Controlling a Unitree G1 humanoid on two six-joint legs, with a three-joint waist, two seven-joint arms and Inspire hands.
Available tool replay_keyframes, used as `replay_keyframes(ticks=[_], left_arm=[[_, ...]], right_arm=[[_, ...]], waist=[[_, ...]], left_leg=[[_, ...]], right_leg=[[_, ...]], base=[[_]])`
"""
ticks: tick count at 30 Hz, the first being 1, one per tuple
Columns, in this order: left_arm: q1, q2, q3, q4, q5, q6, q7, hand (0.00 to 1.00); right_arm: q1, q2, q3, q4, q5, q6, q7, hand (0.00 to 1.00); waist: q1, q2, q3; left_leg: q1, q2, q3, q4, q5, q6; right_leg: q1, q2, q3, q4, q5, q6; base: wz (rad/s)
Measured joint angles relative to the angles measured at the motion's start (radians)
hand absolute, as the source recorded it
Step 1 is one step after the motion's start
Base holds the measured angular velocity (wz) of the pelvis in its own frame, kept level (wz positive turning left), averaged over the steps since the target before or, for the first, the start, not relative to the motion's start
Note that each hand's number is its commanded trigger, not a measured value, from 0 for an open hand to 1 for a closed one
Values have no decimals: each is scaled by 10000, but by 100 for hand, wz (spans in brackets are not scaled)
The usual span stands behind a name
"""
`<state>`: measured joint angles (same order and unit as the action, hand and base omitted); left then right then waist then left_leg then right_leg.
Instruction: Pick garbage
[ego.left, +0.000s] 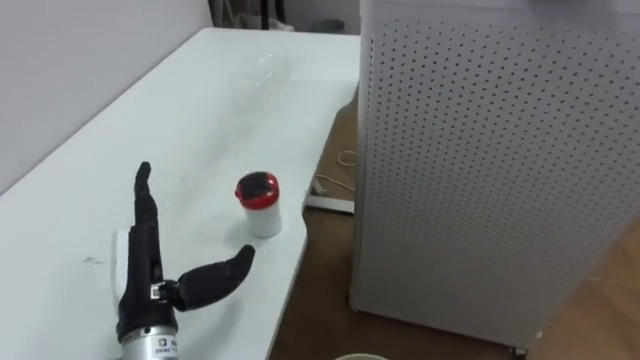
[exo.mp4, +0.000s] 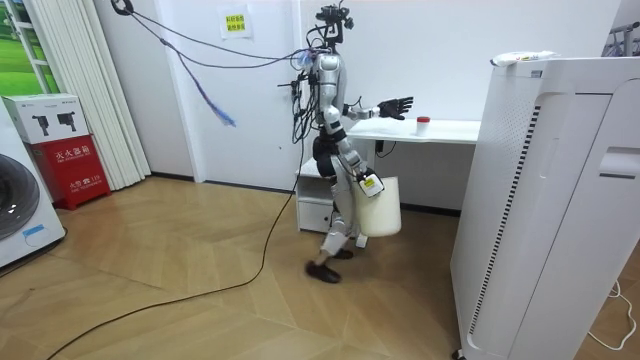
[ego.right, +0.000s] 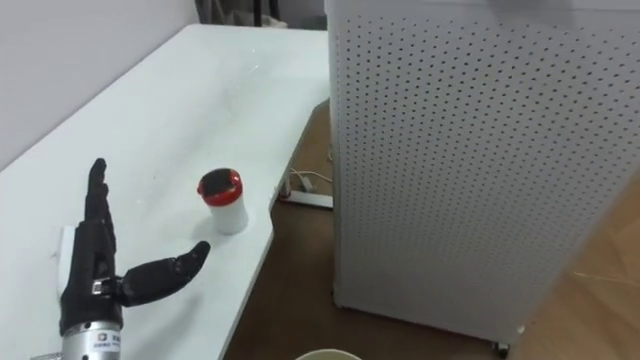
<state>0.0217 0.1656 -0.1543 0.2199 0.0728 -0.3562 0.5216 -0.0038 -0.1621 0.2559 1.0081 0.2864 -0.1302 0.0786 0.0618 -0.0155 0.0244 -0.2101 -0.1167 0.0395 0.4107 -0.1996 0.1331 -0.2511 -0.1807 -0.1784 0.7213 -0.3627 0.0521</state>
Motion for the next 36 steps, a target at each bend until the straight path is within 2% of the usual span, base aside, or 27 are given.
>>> replay_keyframes(ticks=[1, 2, 3, 5, 8, 15, 23, 28, 36], left_arm=[[-119, -6, -49, 249, 0, 1, 64, 0], [-186, -56, -107, 549, -8, 6, 144, 0], [-163, -98, -106, 613, -12, 24, 164, 0], [-194, -155, -101, 669, -10, 22, 225, 0], [-191, -160, -99, 684, -35, 22, 293, 0], [-162, -292, -99, 682, -51, 23, -43, 0], [-157, -354, -818, 791, -1225, 87, -401, 0], [-175, -396, -879, 1157, -1670, 101, -655, 0], [-176, -383, -864, 1201, -1792, 101, -752, 0]], right_arm=[[-34, 14, 5, -1, -3, -4, -12, 100], [-39, 18, 31, 36, -37, -2, -20, 100], [-31, 18, 64, 63, -95, -1, -23, 100], [-73, 22, 104, 61, -111, 0, 3, 100], [-131, 33, 164, 32, -247, 0, 72, 100], [-128, 25, 143, -54, -624, 0, 109, 100], [-182, 86, 170, -82, -597, 1, 126, 100], [-157, 135, 168, -21, -608, 5, 204, 100], [-152, 138, 169, -20, -609, 11, 212, 100]], waist=[[-49, -5, 2], [-100, 5, 5], [-128, 24, -12], [-57, -5, -1], [-88, -63, -27], [-90, -120, -34], [-201, -168, -65], [-340, -172, -63], [-327, -164, -65]], left_leg=[[2, -13, -151, -14, -30, -49], [85, -16, -321, -51, -75, -110], [142, 0, -430, -113, -91, -147], [290, 189, -546, -341, -76, -270], [329, 381, -559, -406, -119, -348], [828, 492, -433, -1057, -114, -376], [862, 548, -393, -1203, -113, -376], [1121, 577, -373, -1312, -113, -377], [1179, 584, -341, -1388, -107, -387]], right_leg=[[-117, 248, 163, -1305, 258, -32], [-105, 452, 267, -1960, 1192, -255], [15, 494, 318, -2141, 1236, -282], [339, 803, 227, -2669, 1413, -411], [626, 959, 55, -3222, 1525, -491], [1038, 1147, 48, -3808, 1644, -486], [1192, 1280, 144, -4303, 1824, -449], [1477, 1321, 142, -4505, 1879, -453], [1487, 1327, 144, -4494, 1891, -462]], base=[[37], [39], [25], [7], [1], [-6], [-2], [-2], [-1]])
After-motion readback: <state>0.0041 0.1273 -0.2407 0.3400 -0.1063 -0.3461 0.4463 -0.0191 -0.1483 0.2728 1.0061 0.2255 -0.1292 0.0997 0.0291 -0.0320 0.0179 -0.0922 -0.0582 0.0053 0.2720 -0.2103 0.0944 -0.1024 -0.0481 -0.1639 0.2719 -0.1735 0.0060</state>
